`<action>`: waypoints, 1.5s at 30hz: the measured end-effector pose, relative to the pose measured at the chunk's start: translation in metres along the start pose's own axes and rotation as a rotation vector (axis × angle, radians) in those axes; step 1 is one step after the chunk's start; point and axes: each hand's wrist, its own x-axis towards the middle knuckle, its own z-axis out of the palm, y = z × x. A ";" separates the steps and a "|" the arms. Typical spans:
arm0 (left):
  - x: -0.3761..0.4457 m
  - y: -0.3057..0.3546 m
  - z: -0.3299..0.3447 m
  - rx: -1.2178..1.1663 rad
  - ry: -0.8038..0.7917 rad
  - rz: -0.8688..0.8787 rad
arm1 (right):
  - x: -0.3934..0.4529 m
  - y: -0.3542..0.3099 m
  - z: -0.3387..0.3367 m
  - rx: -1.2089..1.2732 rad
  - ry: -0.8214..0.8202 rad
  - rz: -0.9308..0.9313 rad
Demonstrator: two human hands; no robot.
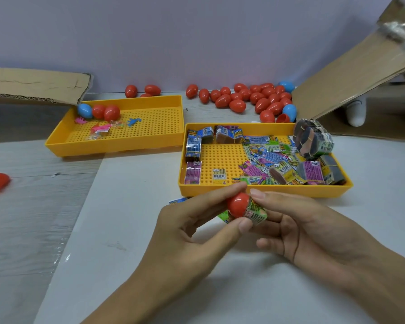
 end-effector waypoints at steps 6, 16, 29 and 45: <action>0.001 0.000 -0.002 -0.043 -0.014 -0.001 | 0.000 0.000 0.000 0.004 -0.089 0.031; 0.000 0.001 0.000 0.012 0.030 0.046 | 0.000 -0.002 0.004 0.163 -0.108 0.105; 0.001 0.001 -0.001 -0.106 -0.087 -0.003 | -0.003 -0.004 0.004 0.056 -0.087 0.099; 0.003 -0.001 -0.004 -0.082 0.044 0.092 | -0.005 0.002 0.002 -0.513 0.034 -0.538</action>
